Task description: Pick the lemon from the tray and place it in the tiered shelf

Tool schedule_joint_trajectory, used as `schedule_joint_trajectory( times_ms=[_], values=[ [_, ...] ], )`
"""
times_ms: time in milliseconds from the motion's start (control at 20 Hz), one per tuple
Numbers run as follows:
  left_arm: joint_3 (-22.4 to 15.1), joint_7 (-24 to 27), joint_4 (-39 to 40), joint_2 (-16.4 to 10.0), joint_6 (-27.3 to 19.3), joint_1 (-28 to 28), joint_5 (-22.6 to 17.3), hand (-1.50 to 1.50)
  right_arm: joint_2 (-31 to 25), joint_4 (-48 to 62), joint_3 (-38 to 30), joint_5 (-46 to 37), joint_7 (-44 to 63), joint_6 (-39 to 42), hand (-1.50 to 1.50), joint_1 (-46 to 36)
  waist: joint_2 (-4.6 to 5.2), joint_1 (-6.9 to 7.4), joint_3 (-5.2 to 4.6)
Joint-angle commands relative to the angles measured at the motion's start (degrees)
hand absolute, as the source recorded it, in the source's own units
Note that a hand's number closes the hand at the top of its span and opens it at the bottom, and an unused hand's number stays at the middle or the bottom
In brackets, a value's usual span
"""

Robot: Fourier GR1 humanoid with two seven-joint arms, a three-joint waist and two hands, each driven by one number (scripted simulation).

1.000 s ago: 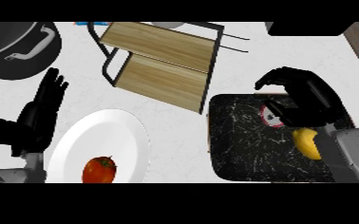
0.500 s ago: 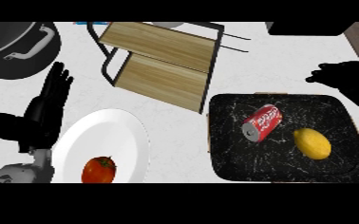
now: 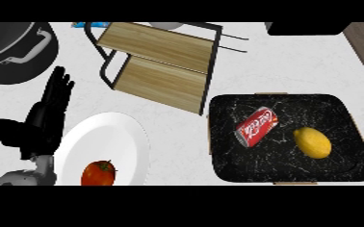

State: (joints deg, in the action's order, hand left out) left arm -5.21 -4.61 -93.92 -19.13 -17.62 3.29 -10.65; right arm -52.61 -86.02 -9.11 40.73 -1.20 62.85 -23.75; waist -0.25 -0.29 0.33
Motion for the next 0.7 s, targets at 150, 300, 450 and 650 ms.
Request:
schedule_joint_trajectory(
  times_ms=[150,300,450,650],
  values=[
    [-0.5,-0.3,-0.6,0.7,-0.8,-0.2,1.0,0.00,2.1,-16.8,-5.9,-20.1,-4.1,7.2,-1.50,0.2,0.27,-0.03,0.08],
    [-0.1,-2.9,-2.8,0.1,-1.4,0.4,1.3,0.00,4.9,-22.0,-8.6,-27.6,-7.3,7.7,-1.50,6.1,0.27,-0.25,0.02],
    [0.6,-1.8,-2.0,-0.2,0.1,0.4,0.6,0.00,9.7,-26.8,-7.5,-36.7,-10.5,6.0,-1.50,9.8,0.46,0.30,0.01],
    [0.6,-0.9,-1.0,0.5,0.8,0.4,0.3,0.00,9.8,-31.5,-5.0,-48.8,-14.1,1.2,-1.50,10.9,0.65,0.89,0.00]
  ],
)
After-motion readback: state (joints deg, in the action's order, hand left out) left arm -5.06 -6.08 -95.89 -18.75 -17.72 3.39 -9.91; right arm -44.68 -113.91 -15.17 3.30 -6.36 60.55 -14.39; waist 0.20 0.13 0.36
